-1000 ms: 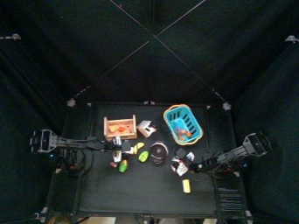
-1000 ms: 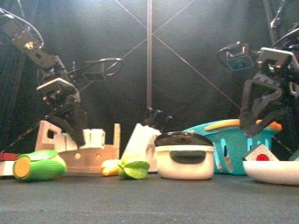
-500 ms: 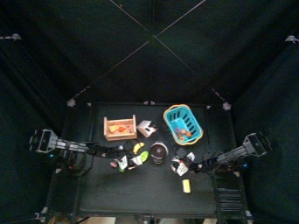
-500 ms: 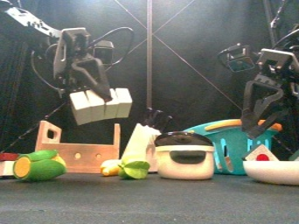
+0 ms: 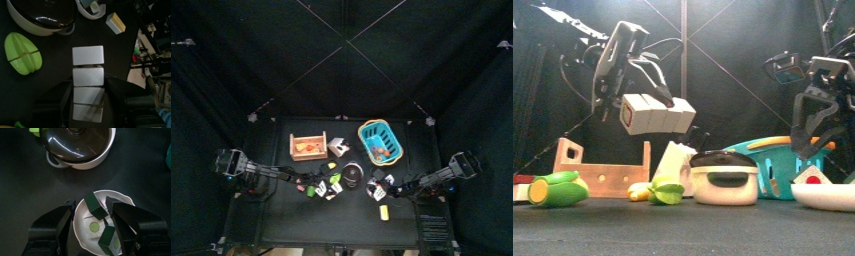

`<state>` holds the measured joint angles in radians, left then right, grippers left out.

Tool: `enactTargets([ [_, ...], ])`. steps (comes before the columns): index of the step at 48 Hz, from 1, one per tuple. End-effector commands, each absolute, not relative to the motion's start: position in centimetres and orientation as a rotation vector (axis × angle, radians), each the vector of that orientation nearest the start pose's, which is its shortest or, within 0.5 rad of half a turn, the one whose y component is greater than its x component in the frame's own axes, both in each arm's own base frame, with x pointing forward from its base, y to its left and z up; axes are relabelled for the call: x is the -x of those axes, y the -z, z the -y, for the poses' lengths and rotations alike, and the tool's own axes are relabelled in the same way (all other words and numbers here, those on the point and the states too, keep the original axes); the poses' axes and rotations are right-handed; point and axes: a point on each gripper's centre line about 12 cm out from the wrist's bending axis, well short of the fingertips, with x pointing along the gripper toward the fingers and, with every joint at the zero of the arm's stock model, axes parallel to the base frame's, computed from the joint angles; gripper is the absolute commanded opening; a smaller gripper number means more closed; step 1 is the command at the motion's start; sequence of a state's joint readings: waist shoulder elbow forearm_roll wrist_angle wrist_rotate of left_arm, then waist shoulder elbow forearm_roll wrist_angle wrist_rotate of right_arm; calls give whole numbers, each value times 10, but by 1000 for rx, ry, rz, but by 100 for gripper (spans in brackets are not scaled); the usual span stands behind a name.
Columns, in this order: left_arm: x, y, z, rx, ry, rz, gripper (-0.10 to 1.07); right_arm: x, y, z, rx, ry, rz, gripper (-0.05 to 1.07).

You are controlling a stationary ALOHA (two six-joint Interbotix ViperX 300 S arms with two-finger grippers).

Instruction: Place white sushi roll in middle of board

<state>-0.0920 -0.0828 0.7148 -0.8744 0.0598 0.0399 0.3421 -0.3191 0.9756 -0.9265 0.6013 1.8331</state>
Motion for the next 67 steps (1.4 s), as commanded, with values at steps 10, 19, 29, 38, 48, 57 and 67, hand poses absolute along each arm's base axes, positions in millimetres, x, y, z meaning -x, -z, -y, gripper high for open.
enactTargets([
  [10,-379,-194,35,825,-141,-675,59,-258,-161,-37,-513,551,-781,86],
  [19,-380,-185,31,836,-161,-698,59,-257,-160,-39,-525,550,-787,86],
  [29,-379,-180,33,823,-151,-727,59,-257,-163,-40,-541,548,-783,86],
  [38,-378,-177,41,635,-74,-775,59,-258,-164,-40,-536,544,-779,86],
  [48,-387,-162,54,407,9,-831,60,-258,-164,-40,-540,544,-779,86],
  [57,-396,-160,73,126,135,-884,61,-255,-161,-40,-537,549,-787,86],
  [67,-405,-158,84,-276,249,-911,61,-254,-160,-39,-534,551,-792,86],
])
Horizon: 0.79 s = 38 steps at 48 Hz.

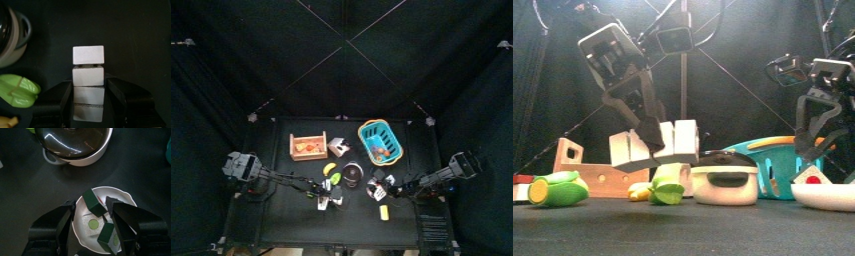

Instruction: Place white sushi roll in middle of board

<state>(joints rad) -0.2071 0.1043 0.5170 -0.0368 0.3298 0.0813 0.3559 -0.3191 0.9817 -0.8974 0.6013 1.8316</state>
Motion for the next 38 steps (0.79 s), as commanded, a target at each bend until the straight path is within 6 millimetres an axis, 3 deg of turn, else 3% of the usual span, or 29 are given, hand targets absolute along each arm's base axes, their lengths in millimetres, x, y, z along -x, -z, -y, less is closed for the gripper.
enactTargets([
  [1,-407,-157,84,-295,251,-914,61,-254,-160,-39,-534,551,-792,86],
  [13,-417,-143,83,-354,255,-968,68,-253,-159,-39,-535,553,-793,86],
  [26,-421,-127,86,-323,253,-1014,91,-254,-160,-39,-536,553,-792,86],
  [38,-424,-137,86,-315,249,-987,102,-253,-157,-39,-535,557,-800,86],
])
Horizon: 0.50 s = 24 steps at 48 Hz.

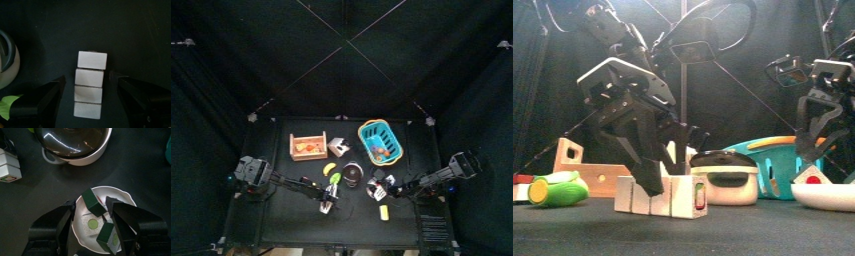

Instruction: Place white sushi roll in middle of board

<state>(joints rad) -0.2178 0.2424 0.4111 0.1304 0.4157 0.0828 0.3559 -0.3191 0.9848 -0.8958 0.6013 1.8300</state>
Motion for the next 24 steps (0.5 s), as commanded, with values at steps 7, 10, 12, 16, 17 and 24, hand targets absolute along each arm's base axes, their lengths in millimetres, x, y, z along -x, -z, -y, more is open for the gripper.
enactTargets([
  [7,-422,-138,85,-314,247,-986,102,-253,-157,-39,-540,560,-803,86],
  [10,-421,-138,86,-314,247,-986,102,-253,-156,-39,-540,562,-805,86],
  [12,-421,-139,86,-313,247,-983,102,-253,-157,-39,-540,561,-803,86],
  [16,-420,-142,86,-311,247,-975,102,-253,-156,-39,-539,560,-804,86],
  [17,-420,-143,85,-311,247,-972,102,-253,-156,-39,-538,562,-804,86],
  [24,-412,-150,85,-294,247,-931,102,-254,-157,-39,-541,559,-803,86],
])
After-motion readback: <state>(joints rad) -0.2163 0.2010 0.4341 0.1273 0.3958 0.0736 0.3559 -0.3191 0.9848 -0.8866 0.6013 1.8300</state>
